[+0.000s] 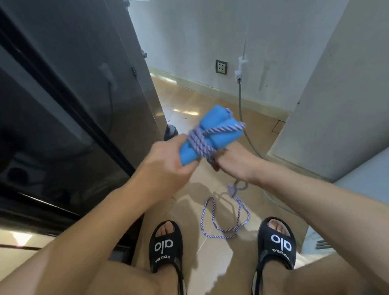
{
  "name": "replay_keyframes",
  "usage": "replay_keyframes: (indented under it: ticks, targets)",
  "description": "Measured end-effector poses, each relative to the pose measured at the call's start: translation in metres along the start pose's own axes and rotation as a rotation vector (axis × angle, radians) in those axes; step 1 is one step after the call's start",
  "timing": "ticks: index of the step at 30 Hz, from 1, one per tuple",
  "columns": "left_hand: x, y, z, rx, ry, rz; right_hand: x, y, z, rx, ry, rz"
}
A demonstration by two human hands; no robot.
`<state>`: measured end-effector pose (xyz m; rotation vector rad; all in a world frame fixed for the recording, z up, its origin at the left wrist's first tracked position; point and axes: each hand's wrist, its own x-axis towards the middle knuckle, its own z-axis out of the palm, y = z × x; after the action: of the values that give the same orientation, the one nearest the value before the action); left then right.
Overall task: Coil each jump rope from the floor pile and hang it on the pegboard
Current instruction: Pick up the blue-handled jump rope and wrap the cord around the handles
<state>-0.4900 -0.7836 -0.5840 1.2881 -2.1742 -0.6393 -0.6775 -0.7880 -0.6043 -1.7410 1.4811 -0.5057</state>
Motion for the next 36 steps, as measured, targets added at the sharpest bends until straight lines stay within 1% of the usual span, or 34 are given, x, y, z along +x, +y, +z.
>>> replay_keyframes:
  ticks: [1,3,4,6,7,9,11,14,15,16,18,19,20,21,23,26,28,30,32,34,35,36]
  targets:
    - [0.006,-0.007,-0.002,0.023,0.037,-0.091,0.0,-0.001,0.008,-0.018,0.038,-0.063]
    - [0.015,-0.025,-0.005,0.104,0.082,-0.272,0.002,0.001,0.019,-0.018,0.048,-0.093]
    - [0.018,-0.034,-0.006,0.132,0.078,-0.347,0.0,0.002,0.023,-0.065,0.051,-0.112]
    - [0.021,-0.049,-0.004,0.192,0.007,-0.444,-0.006,0.007,0.029,-0.168,0.011,-0.143]
    - [0.021,-0.052,-0.001,0.258,-0.056,-0.476,-0.01,0.005,0.029,-0.202,0.003,-0.178]
    - [0.02,-0.054,0.008,0.426,-0.184,-0.485,-0.014,-0.002,0.024,-0.257,0.003,-0.232]
    - [0.02,-0.05,0.015,0.536,-0.275,-0.441,-0.013,-0.01,0.013,-0.322,0.051,-0.278]
    - [0.02,-0.041,0.025,0.56,-0.388,-0.371,-0.008,-0.019,-0.012,-0.532,0.173,-0.309]
    - [0.016,-0.037,0.029,0.601,-0.369,-0.264,-0.005,-0.019,-0.019,-0.595,0.213,-0.316]
    - [0.012,-0.034,0.034,0.666,-0.322,-0.076,-0.001,-0.018,-0.025,-0.638,0.245,-0.324]
    - [0.004,-0.022,0.04,0.736,-0.308,0.181,0.006,-0.013,-0.034,-0.675,0.289,-0.328]
    - [0.001,-0.014,0.043,0.728,-0.294,0.248,0.009,-0.01,-0.038,-0.674,0.298,-0.322]
    - [-0.001,-0.005,0.045,0.693,-0.313,0.265,0.013,-0.007,-0.04,-0.663,0.3,-0.314]
    - [-0.003,0.001,0.047,0.677,-0.327,0.257,0.016,-0.003,-0.041,-0.639,0.285,-0.311]
    - [-0.008,0.018,0.043,0.691,-0.418,0.231,0.02,0.003,-0.04,-0.564,0.214,-0.298]
    - [-0.011,0.033,0.039,0.585,-0.431,0.267,0.02,0.009,-0.033,-0.485,0.137,-0.291]
    - [-0.01,0.037,0.034,0.521,-0.466,0.247,0.022,0.01,-0.03,-0.437,0.117,-0.273]
    - [-0.01,0.041,0.025,0.46,-0.478,0.221,0.023,0.013,-0.023,-0.361,0.064,-0.211]
    - [-0.012,0.041,0.016,0.316,-0.444,0.145,0.02,0.03,-0.017,-0.197,-0.03,-0.095]
    - [-0.01,0.041,0.009,0.091,-0.345,0.003,0.012,0.046,-0.009,-0.024,-0.103,0.091]
    - [-0.007,0.039,0.006,0.009,-0.279,-0.076,0.008,0.051,-0.005,0.026,-0.108,0.123]
    - [-0.002,0.033,0.004,-0.036,-0.218,-0.157,0.007,0.051,0.001,0.028,-0.08,0.089]
